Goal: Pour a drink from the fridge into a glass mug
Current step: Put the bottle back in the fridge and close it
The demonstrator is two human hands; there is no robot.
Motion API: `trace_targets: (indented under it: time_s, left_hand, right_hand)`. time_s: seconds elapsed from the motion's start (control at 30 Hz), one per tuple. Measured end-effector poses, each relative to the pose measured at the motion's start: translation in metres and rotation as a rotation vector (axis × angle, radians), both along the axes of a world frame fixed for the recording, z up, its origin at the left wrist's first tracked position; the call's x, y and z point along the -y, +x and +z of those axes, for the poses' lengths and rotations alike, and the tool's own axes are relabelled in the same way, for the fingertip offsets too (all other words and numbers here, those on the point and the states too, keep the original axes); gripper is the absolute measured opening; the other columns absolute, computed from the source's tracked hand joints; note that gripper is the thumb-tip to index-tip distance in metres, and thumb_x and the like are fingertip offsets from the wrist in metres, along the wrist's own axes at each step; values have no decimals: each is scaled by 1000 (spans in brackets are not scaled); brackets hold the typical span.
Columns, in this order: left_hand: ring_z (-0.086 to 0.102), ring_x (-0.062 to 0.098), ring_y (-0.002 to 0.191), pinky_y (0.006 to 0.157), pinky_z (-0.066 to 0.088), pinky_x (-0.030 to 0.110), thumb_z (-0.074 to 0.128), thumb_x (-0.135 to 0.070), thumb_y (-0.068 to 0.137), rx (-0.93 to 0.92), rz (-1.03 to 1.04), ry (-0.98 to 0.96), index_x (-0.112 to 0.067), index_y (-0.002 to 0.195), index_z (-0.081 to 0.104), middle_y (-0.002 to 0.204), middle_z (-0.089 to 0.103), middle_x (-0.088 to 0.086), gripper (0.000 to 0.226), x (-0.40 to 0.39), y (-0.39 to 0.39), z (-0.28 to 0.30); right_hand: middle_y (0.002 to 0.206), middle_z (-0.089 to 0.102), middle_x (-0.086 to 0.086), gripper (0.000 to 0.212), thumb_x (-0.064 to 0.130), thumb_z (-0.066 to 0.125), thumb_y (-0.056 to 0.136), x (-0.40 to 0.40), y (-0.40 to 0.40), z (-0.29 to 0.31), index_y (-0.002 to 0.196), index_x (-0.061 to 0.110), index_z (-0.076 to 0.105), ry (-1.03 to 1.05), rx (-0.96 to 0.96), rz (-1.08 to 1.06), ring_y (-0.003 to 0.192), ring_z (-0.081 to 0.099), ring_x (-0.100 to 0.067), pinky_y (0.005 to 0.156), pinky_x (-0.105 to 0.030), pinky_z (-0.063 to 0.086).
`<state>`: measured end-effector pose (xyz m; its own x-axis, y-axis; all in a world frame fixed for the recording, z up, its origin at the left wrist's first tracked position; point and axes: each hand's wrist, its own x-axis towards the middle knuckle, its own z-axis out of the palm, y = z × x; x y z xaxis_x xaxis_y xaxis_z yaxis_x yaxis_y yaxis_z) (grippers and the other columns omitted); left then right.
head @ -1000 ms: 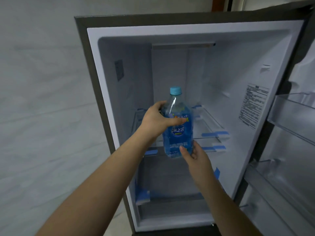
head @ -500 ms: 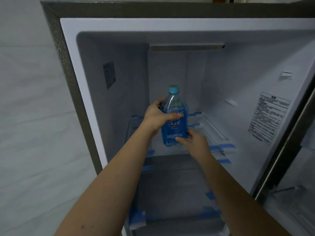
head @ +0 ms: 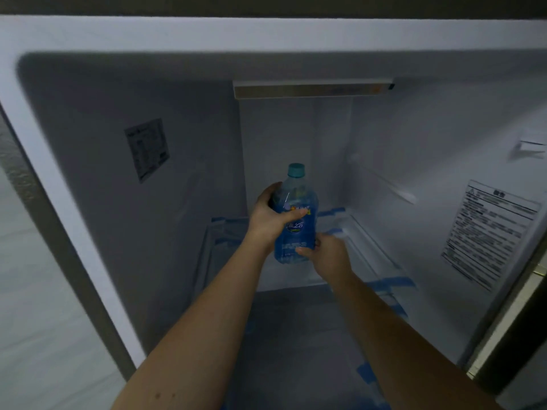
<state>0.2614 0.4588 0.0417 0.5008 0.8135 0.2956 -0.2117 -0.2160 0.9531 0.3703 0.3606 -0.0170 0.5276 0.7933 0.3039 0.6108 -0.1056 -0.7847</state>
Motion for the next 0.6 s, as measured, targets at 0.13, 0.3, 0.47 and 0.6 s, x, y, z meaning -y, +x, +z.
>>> trace_targets:
  time_s: [0.13, 0.3, 0.47, 0.6]
  left_hand:
    - [66, 22, 111, 91, 57, 40, 88, -6, 69, -6, -10, -11, -14, 138, 51, 124, 67, 7, 78, -10, 9, -7]
    - [69, 12, 102, 82, 58, 29, 86, -8, 73, 4, 2, 28, -33, 118, 59, 113, 70, -5, 57, -16, 13, -11]
    - [67, 13, 106, 89, 58, 35, 82, -15, 79, -35, -8, 111, -22, 132, 52, 119, 68, -1, 61, -18, 14, -16]
    - [68, 8, 103, 91, 57, 38, 81, -23, 82, -86, 10, 174, -39, 118, 55, 113, 69, -10, 47, -17, 12, -16]
  right_hand:
    - [92, 71, -7, 23, 16, 75, 83, -6, 5, -5, 102, 4, 69, 6, -10, -26, 77, 61, -13, 55, -7, 36]
    - [102, 72, -12, 31, 19, 73, 86, -10, 2, -8, 111, 2, 66, 21, -47, -46, 92, 66, -24, 78, -34, 52]
    - [110, 70, -14, 35, 19, 68, 89, -8, -6, -10, 120, 2, 62, 26, -70, -90, 100, 65, -27, 88, -41, 51]
    - [114, 68, -14, 33, 15, 64, 92, -6, -12, -8, 122, 2, 59, -12, -36, -95, 103, 63, -27, 86, -33, 49]
